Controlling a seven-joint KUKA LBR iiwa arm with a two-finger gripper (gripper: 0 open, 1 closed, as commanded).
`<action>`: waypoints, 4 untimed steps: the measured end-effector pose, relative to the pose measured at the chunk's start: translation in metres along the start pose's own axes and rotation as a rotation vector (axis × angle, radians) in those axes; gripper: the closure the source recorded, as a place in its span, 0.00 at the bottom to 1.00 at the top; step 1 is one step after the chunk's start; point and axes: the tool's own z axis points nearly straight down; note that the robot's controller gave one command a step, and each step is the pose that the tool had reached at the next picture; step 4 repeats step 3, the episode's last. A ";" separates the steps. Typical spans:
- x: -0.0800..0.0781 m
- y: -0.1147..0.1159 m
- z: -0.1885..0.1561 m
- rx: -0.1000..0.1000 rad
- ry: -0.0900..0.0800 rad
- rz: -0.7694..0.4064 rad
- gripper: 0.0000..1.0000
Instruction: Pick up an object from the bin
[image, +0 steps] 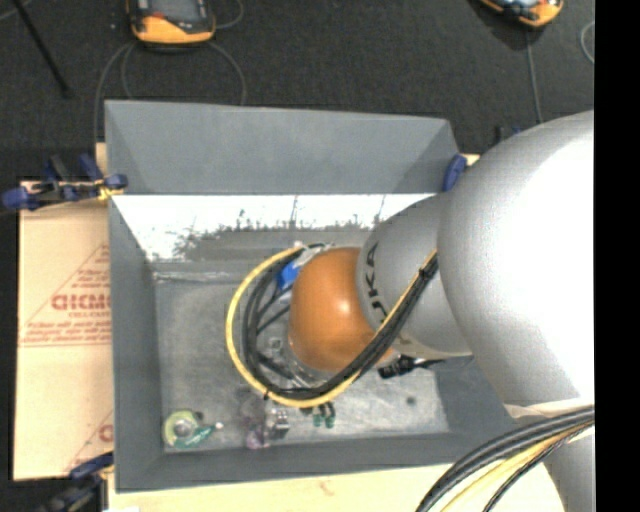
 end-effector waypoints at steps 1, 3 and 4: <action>-0.003 0.041 0.000 -0.001 0.000 -0.187 0.00; -0.011 0.024 -0.108 -0.004 0.009 -0.181 1.00; -0.011 0.024 -0.108 -0.004 0.009 -0.181 1.00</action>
Offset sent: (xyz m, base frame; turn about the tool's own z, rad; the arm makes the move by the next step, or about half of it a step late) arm -0.0033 0.0441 -0.0040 -0.1902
